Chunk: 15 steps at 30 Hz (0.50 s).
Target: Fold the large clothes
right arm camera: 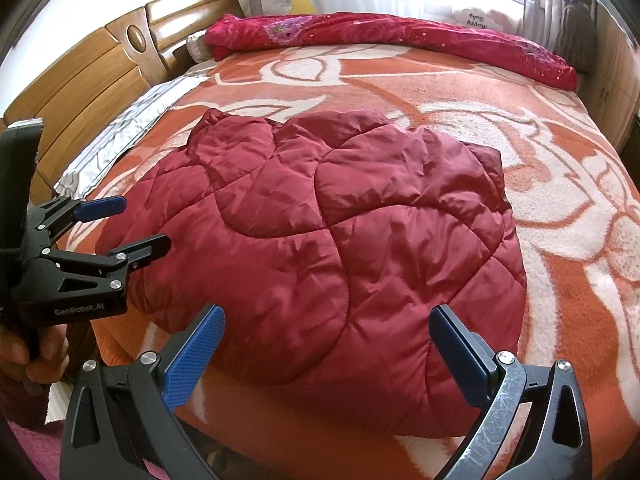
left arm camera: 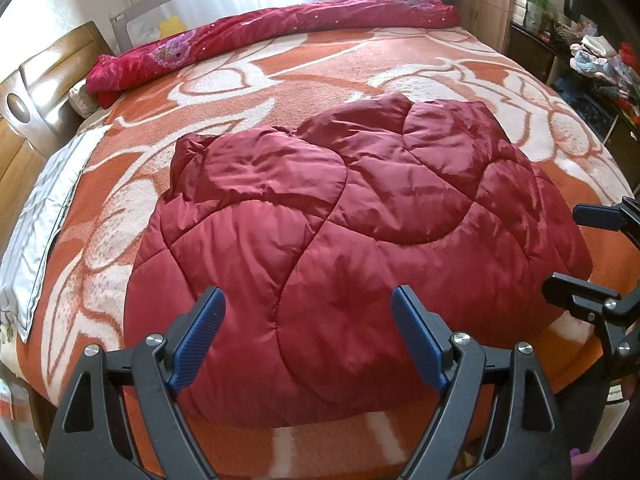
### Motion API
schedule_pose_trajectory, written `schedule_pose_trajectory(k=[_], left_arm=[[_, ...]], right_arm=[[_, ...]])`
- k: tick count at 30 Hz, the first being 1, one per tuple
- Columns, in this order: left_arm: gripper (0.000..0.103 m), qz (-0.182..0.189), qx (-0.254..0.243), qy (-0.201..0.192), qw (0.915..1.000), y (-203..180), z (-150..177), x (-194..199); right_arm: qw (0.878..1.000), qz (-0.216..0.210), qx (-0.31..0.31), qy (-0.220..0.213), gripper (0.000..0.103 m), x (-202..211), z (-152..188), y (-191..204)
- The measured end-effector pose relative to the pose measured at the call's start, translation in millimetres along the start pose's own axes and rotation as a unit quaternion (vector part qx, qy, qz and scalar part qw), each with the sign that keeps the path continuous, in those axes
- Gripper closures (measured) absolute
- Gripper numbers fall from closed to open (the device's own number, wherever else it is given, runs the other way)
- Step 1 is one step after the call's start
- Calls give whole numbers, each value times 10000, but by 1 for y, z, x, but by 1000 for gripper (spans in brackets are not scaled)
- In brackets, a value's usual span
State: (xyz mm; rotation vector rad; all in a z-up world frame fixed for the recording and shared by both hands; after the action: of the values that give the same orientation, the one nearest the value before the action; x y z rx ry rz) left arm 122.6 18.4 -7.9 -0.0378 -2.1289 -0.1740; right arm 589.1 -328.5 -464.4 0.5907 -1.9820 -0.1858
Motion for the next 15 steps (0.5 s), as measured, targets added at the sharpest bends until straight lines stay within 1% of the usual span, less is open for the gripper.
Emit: schedule_pose_trajectory(k=[10,15], left_arm=[[17,-46,133,75,9999,7,-5,-9],[17,-3,166,3,9999,11,-8,-6]], right_arm=[[10000,-2,-74,45,1,-8,-2,-7],[9999,-2,-113,16,0,-9,-4,-10]])
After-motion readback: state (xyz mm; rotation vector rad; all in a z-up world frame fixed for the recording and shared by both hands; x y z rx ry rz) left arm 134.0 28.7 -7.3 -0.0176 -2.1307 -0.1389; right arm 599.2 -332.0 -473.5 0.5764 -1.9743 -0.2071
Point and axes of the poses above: each gripper's, at about its wrist camera, not at the fingertips, and x roughly against the way its jaws point, y to its left, z to its underside, the point moved 3 cm from there along -x, roughly the way its jaws point, and after that the axes turned 3 degrees about x, right-handed, at the moved point
